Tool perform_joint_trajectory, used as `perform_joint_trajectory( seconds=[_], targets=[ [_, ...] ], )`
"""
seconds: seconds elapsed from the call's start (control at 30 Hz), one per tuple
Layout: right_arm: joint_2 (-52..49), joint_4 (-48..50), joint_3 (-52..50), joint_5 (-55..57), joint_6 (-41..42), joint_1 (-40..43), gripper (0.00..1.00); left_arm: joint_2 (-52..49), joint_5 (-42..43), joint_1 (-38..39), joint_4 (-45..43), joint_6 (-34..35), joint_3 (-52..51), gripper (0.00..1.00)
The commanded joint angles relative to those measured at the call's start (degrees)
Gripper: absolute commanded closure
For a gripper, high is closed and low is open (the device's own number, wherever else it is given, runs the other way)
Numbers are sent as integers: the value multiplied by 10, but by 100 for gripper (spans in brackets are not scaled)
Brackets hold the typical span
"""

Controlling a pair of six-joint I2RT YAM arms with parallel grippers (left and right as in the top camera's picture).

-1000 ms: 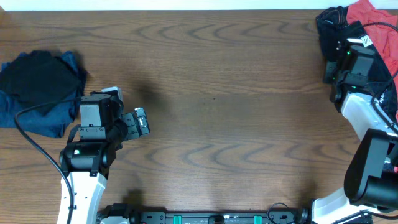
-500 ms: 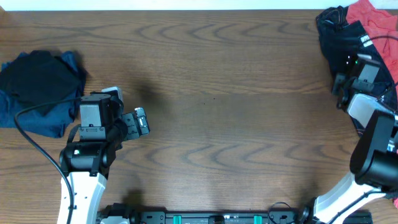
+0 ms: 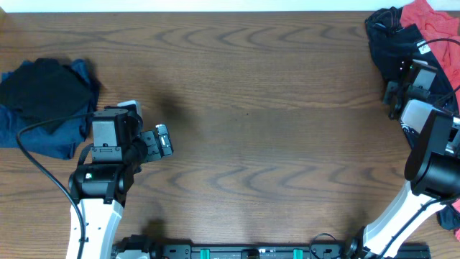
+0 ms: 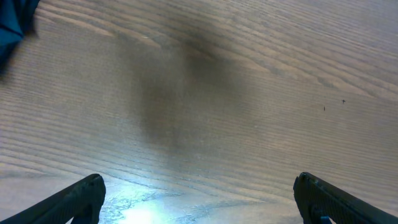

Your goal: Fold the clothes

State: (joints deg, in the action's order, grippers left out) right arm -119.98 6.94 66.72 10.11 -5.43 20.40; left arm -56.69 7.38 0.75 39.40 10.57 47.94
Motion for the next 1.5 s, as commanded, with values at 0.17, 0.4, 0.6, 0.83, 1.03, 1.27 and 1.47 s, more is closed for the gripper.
perform_joint_trajectory(
  seconds=[0.17,0.4,0.6,0.83,1.03,1.27,1.47],
  targets=[
    [3,-30,7,-59,33,0,99,1,4,-2,0,5,8,2],
    [109,-123,9,-248,3,-57,99,1,4,-2,0,5,8,2],
    [170,-203,9,-251,-6,-146,71,1,4,-2,-15,5,8,2],
    [169,-251,9,-5,64,-166,34,1,4,-2,-20,5,8,2],
    [165,-193,9,-9,87,-106,33,1,4,-2,-20,5,8,2],
    [118,-176,9,-78,55,-32,33,1,4,-2,-19,5,8,2],
    [67,-154,9,-134,33,-4,32,1,4,-1,-19,5,8,2]
  ],
)
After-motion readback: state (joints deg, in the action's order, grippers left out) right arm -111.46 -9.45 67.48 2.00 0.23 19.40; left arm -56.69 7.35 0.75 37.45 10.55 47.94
